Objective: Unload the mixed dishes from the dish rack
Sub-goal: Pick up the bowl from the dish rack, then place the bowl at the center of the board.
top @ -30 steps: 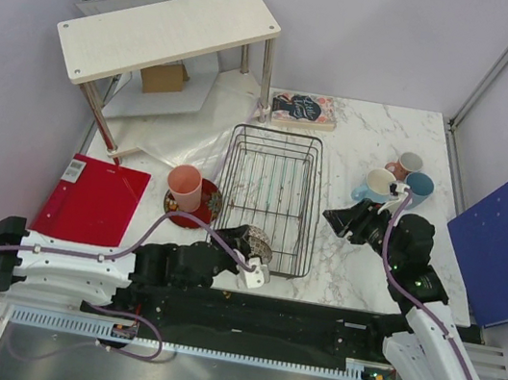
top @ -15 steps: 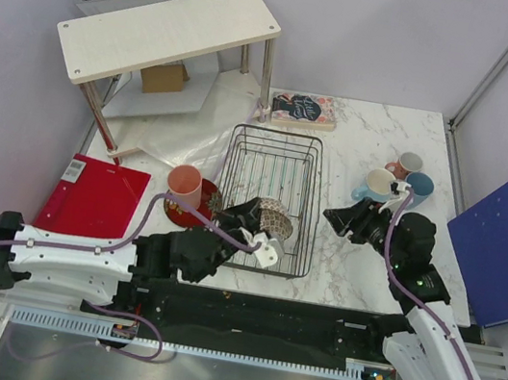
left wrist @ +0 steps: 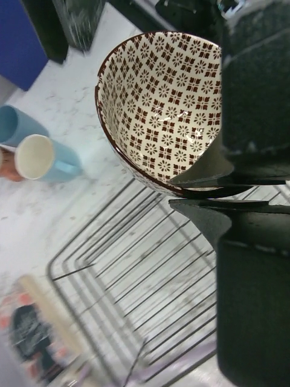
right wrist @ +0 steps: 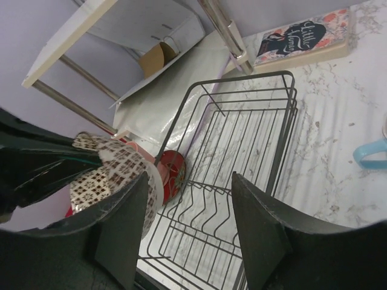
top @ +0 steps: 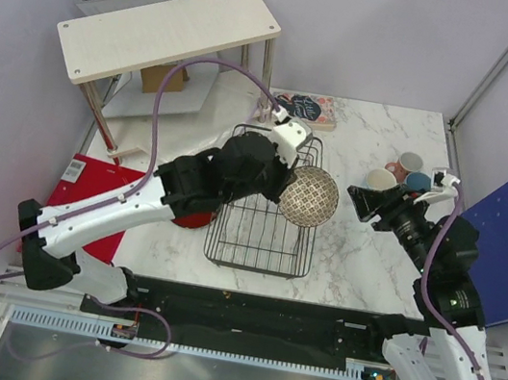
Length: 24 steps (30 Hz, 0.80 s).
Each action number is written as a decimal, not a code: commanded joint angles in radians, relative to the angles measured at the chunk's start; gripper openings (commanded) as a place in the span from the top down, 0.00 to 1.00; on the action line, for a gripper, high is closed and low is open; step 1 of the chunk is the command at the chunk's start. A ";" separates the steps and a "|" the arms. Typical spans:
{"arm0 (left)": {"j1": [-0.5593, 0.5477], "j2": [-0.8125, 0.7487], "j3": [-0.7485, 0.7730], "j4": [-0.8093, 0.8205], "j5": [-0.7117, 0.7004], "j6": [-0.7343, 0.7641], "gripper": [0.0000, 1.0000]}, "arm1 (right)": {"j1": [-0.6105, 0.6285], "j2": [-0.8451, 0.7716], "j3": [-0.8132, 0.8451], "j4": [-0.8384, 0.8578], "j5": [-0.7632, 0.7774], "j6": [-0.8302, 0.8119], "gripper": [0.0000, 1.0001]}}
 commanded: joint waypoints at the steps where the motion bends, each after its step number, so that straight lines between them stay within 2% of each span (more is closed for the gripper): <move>1: 0.113 -0.006 0.003 -0.060 0.258 -0.341 0.98 | 0.004 -0.027 0.042 -0.103 0.093 -0.015 0.36; 13: 0.133 0.117 0.069 -0.132 0.270 -0.387 0.98 | 0.004 0.077 0.142 -0.204 0.067 -0.047 0.38; 24: 0.133 0.201 0.144 -0.153 0.160 -0.331 0.98 | 0.008 0.219 0.254 -0.327 -0.037 -0.104 0.38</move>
